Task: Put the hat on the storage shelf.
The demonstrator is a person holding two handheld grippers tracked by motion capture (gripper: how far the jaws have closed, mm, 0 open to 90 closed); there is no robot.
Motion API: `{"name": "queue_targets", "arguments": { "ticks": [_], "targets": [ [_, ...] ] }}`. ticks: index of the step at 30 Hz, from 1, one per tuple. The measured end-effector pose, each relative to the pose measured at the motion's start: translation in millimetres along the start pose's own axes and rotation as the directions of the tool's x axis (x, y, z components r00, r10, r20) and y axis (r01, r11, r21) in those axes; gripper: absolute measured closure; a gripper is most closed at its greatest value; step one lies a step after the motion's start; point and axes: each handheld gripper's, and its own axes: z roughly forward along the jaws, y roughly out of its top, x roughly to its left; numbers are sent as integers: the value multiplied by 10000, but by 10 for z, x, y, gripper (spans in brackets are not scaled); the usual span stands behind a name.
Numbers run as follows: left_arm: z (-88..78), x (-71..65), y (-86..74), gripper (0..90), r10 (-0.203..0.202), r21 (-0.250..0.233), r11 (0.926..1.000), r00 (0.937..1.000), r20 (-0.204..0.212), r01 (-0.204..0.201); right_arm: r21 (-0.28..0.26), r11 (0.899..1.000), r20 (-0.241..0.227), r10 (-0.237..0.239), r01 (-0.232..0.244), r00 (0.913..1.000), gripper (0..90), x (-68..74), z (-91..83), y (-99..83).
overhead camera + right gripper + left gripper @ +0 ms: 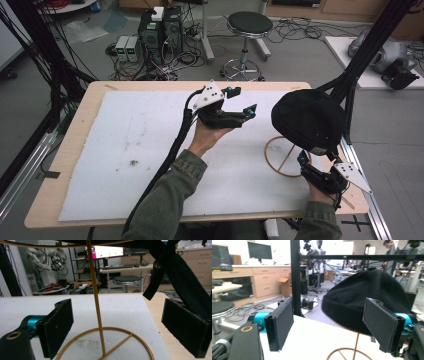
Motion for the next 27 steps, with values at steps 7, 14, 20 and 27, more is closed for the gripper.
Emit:
{"name": "queue_targets", "arguments": {
  "ticks": [7, 14, 20, 27],
  "targets": [
    [-233, 109, -47, 247, -168, -132, 9998, 9990, -419, 163, -10, 10000, -11, -73, 73, 10000, 97, 11, 23, -3],
    [-484, 172, -64, 246, -84, -67, 9999, 9960, -895, 79, -7, 9999, -62, -131, 131, 9999, 96, 18, 23, 1],
    [-724, 248, -102, 244, -90, 2, 10000, 9900, -1409, 92, 17, 9999, -54, -119, 119, 9999, 96, 24, 27, 2],
    [-966, 301, -107, 238, -42, -63, 10000, 9781, -2080, 30, 33, 10000, -60, -64, 65, 10000, 96, 33, 39, 0]
  ]
}}
